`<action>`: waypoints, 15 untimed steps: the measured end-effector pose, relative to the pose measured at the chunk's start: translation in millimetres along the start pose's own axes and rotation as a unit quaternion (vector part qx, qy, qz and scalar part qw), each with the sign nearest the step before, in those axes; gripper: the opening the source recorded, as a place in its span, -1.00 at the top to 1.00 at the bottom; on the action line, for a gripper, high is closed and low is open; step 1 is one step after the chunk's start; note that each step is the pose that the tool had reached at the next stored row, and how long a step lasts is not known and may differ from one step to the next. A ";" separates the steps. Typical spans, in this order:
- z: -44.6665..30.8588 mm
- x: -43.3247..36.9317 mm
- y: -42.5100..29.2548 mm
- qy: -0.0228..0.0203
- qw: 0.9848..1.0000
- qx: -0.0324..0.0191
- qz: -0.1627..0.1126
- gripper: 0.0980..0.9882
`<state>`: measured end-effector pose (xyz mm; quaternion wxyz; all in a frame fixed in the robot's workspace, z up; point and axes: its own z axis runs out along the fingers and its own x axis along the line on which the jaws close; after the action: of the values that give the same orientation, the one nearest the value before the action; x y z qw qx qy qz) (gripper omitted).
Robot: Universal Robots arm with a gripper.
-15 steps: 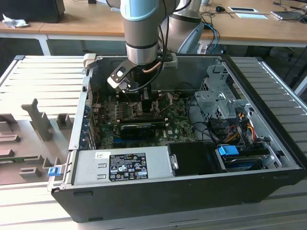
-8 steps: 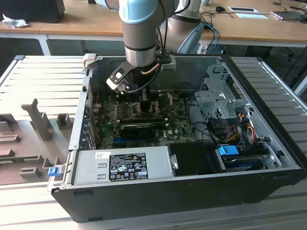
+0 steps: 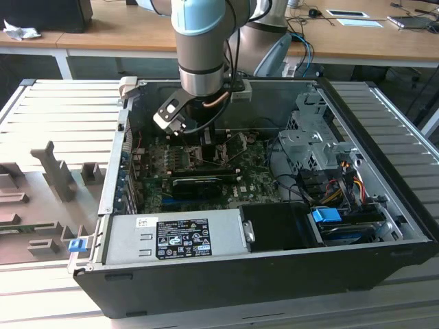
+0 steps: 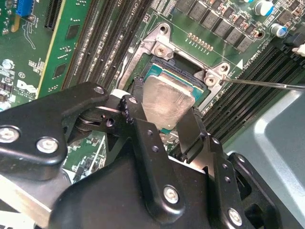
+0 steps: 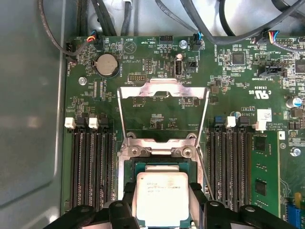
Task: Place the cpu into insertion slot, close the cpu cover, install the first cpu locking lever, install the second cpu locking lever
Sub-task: 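Place the cpu into insertion slot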
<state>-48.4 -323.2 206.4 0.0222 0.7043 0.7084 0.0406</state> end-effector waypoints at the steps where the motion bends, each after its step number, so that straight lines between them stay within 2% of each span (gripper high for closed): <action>1: 0.3 0.0 0.0 0.000 1.000 0.000 0.000 0.04; 4: 2.8 0.0 -0.2 0.000 1.000 0.000 0.001 0.04; 12: 3.1 0.0 -0.2 0.000 1.000 0.000 0.001 0.04; 14: 3.2 0.0 -0.2 0.000 1.000 0.000 0.001 0.00; 15: 3.2 0.1 -0.2 0.000 1.000 0.000 0.001 -0.14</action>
<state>-48.3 -323.1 203.2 0.0223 0.7053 0.7074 0.0405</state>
